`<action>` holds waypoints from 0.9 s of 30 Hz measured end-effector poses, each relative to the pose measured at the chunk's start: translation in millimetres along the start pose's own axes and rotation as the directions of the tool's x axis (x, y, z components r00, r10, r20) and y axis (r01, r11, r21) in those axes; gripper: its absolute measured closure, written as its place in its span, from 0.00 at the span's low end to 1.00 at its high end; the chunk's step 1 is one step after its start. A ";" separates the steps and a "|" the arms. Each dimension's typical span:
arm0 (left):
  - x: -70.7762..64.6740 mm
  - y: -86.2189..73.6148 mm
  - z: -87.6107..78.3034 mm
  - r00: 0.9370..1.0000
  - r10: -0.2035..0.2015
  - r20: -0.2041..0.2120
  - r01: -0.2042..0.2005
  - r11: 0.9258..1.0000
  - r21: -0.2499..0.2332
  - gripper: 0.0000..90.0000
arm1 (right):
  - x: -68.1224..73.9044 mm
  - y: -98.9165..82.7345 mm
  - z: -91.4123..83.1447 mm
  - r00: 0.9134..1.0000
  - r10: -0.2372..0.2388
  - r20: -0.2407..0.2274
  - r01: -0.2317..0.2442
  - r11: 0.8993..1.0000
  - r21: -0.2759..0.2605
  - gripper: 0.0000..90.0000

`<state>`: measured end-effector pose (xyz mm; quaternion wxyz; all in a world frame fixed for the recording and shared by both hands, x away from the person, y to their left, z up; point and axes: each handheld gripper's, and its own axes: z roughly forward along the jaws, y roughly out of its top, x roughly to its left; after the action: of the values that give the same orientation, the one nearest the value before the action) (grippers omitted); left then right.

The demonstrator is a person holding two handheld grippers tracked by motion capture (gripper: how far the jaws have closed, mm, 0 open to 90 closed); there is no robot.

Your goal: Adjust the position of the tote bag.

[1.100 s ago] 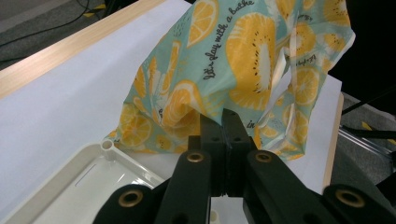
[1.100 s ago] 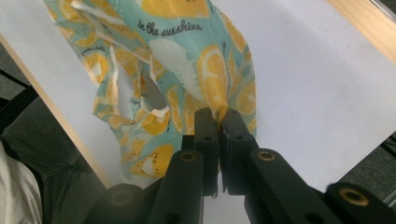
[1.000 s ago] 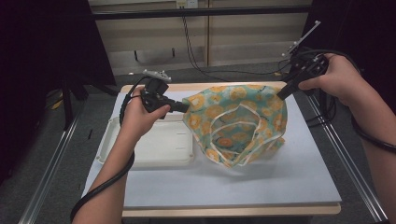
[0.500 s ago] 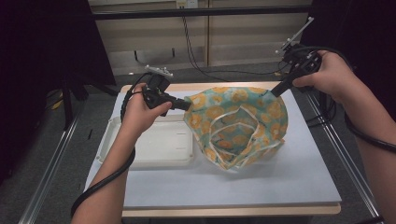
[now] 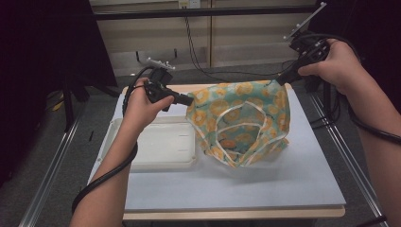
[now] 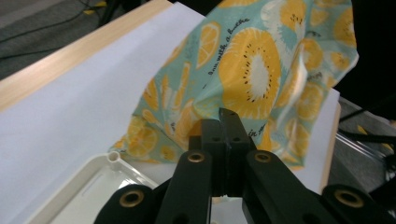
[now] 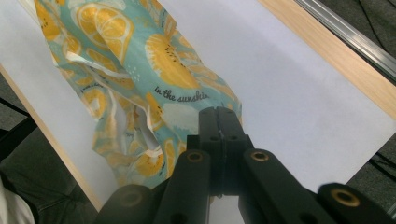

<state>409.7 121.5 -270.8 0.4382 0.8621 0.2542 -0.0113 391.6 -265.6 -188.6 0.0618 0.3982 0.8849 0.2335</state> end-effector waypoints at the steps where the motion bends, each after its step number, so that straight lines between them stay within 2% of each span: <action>1: 1.1 -0.9 1.3 1.000 -0.007 0.010 0.008 1.000 -0.011 1.00 | -0.8 0.5 0.8 1.000 0.008 0.012 -0.008 1.000 -0.004 1.00; 4: 0.4 -1.3 2.6 1.000 -0.018 -0.007 0.018 1.000 -0.004 0.83 | -2.4 0.8 6.4 0.999 0.015 0.033 -0.015 1.000 -0.004 1.00; 5: 0.0 -1.2 2.8 1.000 -0.020 0.002 0.020 1.000 -0.004 0.78 | -3.9 0.3 9.1 1.000 0.006 0.024 -0.006 1.000 -0.004 1.00; 7: -3.6 1.6 2.8 1.000 -0.005 0.008 0.005 1.000 0.004 0.76 | -4.9 -0.8 13.5 1.000 0.010 0.020 -0.010 1.000 -0.003 1.00; 9: -8.5 5.7 2.8 1.000 0.010 0.009 -0.010 1.000 0.005 0.67 | -4.9 -1.7 18.0 1.000 0.008 0.017 -0.008 1.000 0.006 1.00; 12: -14.5 11.5 5.6 0.999 0.045 0.006 -0.045 0.999 -0.002 0.66 | -5.2 -3.0 25.3 1.000 0.011 0.020 -0.012 1.000 0.022 1.00; 19: -19.3 17.4 13.1 0.999 0.051 0.001 -0.051 0.999 0.010 0.65 | -1.6 -3.0 35.7 1.000 0.018 0.012 -0.018 1.000 0.012 1.00; 22: -17.6 15.3 9.2 0.998 0.054 -0.032 -0.054 0.998 0.021 0.58 | 0.0 -2.8 36.6 1.000 0.005 0.012 -0.005 1.000 0.016 1.00; 25: -15.6 12.5 4.3 0.999 0.036 -0.024 -0.035 0.999 0.028 0.53 | 0.4 -3.5 35.5 1.000 0.006 0.010 -0.007 1.000 0.016 1.00; 27: -16.2 11.7 1.6 0.997 0.050 -0.052 -0.047 0.998 0.052 0.49 | 0.9 -3.9 33.9 1.000 0.004 0.011 -0.004 1.000 0.011 1.00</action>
<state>401.2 107.6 -259.1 0.4096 0.8788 0.2446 0.0158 398.4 -254.8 -220.3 0.0640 0.4018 0.8850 0.2266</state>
